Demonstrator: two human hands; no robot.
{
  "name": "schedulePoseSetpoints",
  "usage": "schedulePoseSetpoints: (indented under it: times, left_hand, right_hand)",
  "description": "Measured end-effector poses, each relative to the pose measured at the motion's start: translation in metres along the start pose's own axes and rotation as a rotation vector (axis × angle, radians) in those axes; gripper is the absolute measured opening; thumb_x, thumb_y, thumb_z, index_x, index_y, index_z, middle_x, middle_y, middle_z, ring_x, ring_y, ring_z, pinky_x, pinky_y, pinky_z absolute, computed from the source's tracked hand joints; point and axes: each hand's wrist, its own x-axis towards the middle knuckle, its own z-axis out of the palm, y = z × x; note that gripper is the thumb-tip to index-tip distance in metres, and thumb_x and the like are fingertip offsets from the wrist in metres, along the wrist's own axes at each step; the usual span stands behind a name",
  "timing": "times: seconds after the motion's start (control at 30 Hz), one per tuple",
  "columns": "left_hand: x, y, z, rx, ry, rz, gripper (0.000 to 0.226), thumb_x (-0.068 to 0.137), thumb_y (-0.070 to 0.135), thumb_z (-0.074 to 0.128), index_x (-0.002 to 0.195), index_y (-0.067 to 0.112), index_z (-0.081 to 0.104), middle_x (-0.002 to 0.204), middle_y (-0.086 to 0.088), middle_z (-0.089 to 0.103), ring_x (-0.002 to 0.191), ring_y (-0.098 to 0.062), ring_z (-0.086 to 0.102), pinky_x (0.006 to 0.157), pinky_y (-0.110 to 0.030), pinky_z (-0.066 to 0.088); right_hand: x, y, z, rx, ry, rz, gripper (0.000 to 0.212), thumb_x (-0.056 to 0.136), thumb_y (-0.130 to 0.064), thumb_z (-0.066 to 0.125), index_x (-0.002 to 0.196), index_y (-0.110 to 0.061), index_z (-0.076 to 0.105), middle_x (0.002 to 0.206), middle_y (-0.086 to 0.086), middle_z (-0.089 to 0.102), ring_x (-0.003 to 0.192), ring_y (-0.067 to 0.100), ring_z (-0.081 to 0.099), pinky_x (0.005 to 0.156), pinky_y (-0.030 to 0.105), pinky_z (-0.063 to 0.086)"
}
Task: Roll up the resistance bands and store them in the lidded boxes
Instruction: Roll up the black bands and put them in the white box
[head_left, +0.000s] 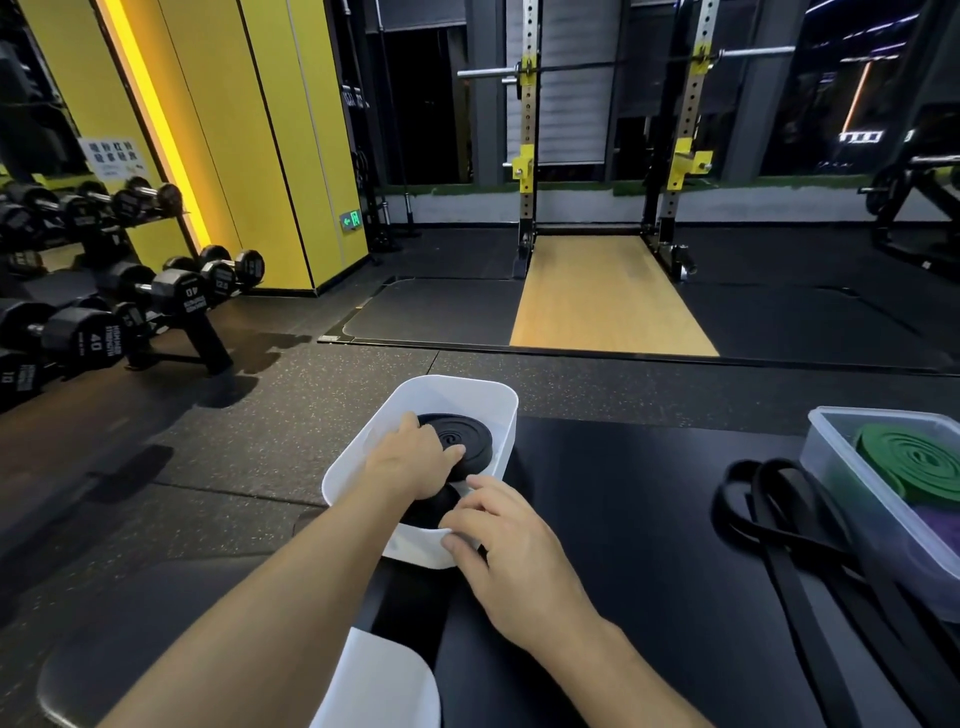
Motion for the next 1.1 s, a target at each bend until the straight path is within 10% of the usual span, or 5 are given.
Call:
schedulePoseSetpoints:
  times: [0.23, 0.4, 0.53, 0.7, 1.1]
  left_hand:
    - [-0.016, -0.009, -0.025, -0.121, -0.034, 0.069, 0.052, 0.103, 0.048, 0.055, 0.139, 0.011, 0.060, 0.138, -0.007, 0.063, 0.126, -0.028, 0.058, 0.101, -0.036, 0.045]
    - [-0.054, -0.004, -0.044, -0.369, 0.183, 0.183, 0.028, 0.100, 0.033, 0.059, 0.075, 0.021, 0.062, 0.073, 0.004, 0.063, 0.079, -0.022, 0.059, 0.061, -0.031, 0.038]
    - [-0.106, 0.018, -0.047, -0.586, 0.330, 0.376, 0.030, 0.097, 0.013, 0.059, 0.121, 0.022, 0.075, 0.117, 0.009, 0.073, 0.111, -0.013, 0.065, 0.089, -0.025, 0.051]
    - [-0.176, 0.060, -0.017, -0.633, 0.313, 0.646, 0.024, 0.097, 0.016, 0.066, 0.114, 0.027, 0.078, 0.123, 0.015, 0.066, 0.120, 0.000, 0.058, 0.106, -0.023, 0.043]
    - [-0.257, 0.118, 0.040, -0.649, 0.084, 0.532, 0.022, 0.097, 0.028, 0.066, 0.115, 0.037, 0.074, 0.119, 0.023, 0.062, 0.113, -0.002, 0.059, 0.101, -0.032, 0.050]
  right_hand:
    - [-0.004, -0.011, -0.006, -0.077, -0.063, 0.002, 0.037, 0.107, -0.020, 0.049, 0.143, -0.020, 0.060, 0.157, -0.013, 0.043, 0.152, -0.008, 0.012, 0.112, 0.002, 0.009]
    - [-0.020, -0.017, -0.023, -0.109, -0.003, 0.000, 0.046, 0.098, -0.018, 0.060, 0.145, -0.017, 0.057, 0.155, -0.009, 0.046, 0.148, 0.004, 0.032, 0.119, 0.018, 0.029]
    - [-0.048, -0.016, -0.052, -0.149, 0.029, 0.080, 0.042, 0.096, -0.021, 0.067, 0.138, -0.016, 0.064, 0.142, -0.006, 0.059, 0.134, 0.012, 0.050, 0.112, 0.024, 0.040]
    - [-0.093, -0.016, -0.098, -0.276, -0.051, 0.216, 0.037, 0.100, -0.031, 0.062, 0.136, -0.022, 0.062, 0.133, -0.012, 0.061, 0.123, 0.012, 0.056, 0.105, 0.034, 0.047]
    - [-0.190, -0.030, -0.183, -0.405, -0.054, 0.492, 0.043, 0.099, -0.038, 0.062, 0.140, -0.027, 0.059, 0.138, -0.012, 0.058, 0.125, 0.014, 0.056, 0.103, 0.034, 0.047]
